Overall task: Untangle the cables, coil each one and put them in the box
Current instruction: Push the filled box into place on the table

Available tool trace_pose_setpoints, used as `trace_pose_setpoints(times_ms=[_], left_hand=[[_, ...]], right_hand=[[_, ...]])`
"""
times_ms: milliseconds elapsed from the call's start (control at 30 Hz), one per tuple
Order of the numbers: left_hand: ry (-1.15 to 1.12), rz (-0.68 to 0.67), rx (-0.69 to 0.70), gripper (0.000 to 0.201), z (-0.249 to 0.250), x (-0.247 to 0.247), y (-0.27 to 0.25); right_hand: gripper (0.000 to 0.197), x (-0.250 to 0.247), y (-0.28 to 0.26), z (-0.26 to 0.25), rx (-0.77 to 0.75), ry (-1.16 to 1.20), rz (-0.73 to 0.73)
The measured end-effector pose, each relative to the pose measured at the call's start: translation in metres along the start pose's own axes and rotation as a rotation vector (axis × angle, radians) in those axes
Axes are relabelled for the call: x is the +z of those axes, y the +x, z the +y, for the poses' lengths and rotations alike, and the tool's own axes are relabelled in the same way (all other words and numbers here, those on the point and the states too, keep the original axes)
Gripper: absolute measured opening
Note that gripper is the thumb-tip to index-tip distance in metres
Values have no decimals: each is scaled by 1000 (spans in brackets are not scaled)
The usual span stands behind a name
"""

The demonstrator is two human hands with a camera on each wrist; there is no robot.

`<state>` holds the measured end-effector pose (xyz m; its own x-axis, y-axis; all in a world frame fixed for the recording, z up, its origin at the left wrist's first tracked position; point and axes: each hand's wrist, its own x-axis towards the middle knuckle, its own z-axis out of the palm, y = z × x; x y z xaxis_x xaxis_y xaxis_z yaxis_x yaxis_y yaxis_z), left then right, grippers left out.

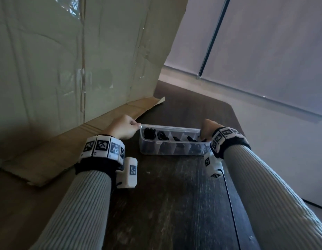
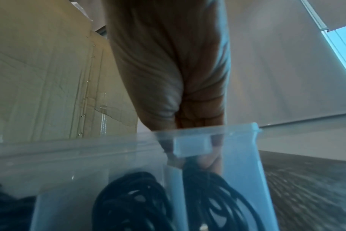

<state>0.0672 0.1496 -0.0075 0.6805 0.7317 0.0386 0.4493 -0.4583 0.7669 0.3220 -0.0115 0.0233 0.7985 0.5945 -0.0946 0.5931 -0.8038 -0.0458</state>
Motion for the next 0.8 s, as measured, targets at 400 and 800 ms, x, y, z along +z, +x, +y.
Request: trace_pose_setpoints(times_ms=[400,800], left_hand=[[62,-45,-1,26,5,4,-2],[62,-73,-8,25,10,1,-8]], right_hand=[[21,15,-4,1,-56,15,141],[19,4,-19,28,-112,112,32]])
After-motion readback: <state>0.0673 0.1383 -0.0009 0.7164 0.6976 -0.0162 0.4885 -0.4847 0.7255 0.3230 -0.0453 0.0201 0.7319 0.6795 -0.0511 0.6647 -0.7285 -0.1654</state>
